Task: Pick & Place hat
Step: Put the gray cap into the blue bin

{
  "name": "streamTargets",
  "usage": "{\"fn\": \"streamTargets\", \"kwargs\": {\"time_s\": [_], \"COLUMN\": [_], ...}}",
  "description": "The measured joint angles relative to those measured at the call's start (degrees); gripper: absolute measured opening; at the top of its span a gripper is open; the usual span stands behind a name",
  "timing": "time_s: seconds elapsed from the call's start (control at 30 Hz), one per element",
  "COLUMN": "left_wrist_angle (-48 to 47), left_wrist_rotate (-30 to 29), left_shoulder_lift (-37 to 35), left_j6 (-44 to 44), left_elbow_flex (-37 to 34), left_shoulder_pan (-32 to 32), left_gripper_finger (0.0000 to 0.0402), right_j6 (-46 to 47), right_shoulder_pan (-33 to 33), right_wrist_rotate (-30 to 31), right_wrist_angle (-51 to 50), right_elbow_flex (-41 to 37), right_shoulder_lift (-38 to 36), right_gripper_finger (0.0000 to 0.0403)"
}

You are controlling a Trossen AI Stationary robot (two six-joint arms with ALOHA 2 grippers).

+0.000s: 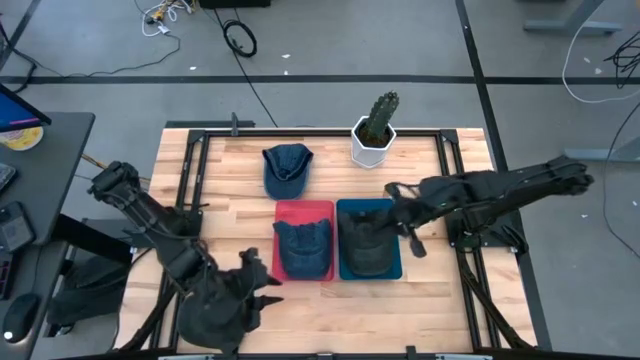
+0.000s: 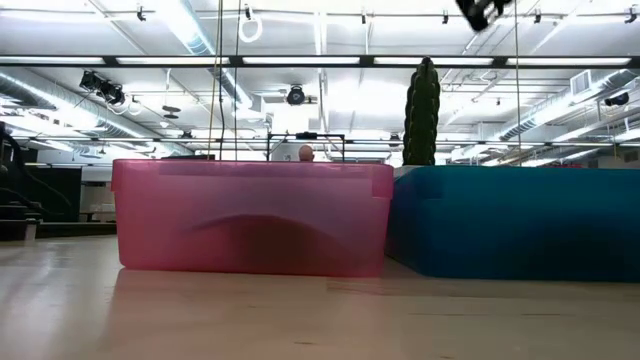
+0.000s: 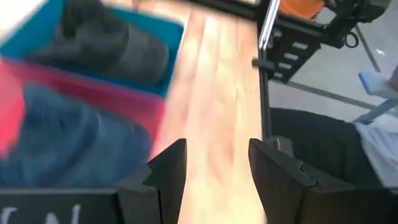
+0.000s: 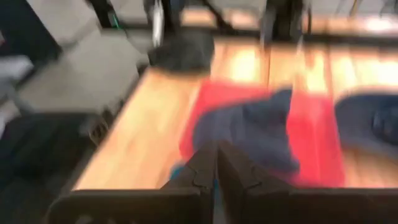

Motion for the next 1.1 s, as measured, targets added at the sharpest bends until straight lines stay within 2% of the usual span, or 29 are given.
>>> {"fn": "streamTargets", "kwargs": {"time_s": [0.1,0.27,0.5,0.67,0.87,1.1], "left_wrist_angle": [-3.01,-4.56,-7.97,-9.62,-9.18,-13.1], "left_wrist_rotate": [0.04,0.85,6.67,14.48,20.58,22.57], "left_shoulder_lift": [0.0,0.0,2.33,5.41,9.08,15.21], "left_j6": [-9.07,-19.96,-41.24,-52.43,-57.14,-55.54], "left_elbow_flex": [0.0,0.0,0.0,-0.04,3.46,15.48], "left_shoulder_pan": [-3.21,-7.94,-13.75,-15.27,-15.68,-15.48], "left_gripper_finger": [0.0177,0.0177,0.0177,0.0177,0.0177,0.0177], "right_j6": [1.03,5.26,4.37,4.37,4.37,5.22], "right_shoulder_pan": [0.13,0.13,0.13,0.12,0.11,0.11], "right_wrist_rotate": [0.01,0.0,0.02,0.01,0.02,0.02], "right_wrist_angle": [3.2,1.85,-0.6,-1.65,-1.36,-0.92], "right_elbow_flex": [0.02,0.04,0.04,0.04,0.04,-0.17], "right_shoulder_lift": [-2.69,-5.08,-4.52,-4.19,-4.04,-4.05], "right_gripper_finger": [0.002,0.002,0.002,0.002,0.002,0.002]}}
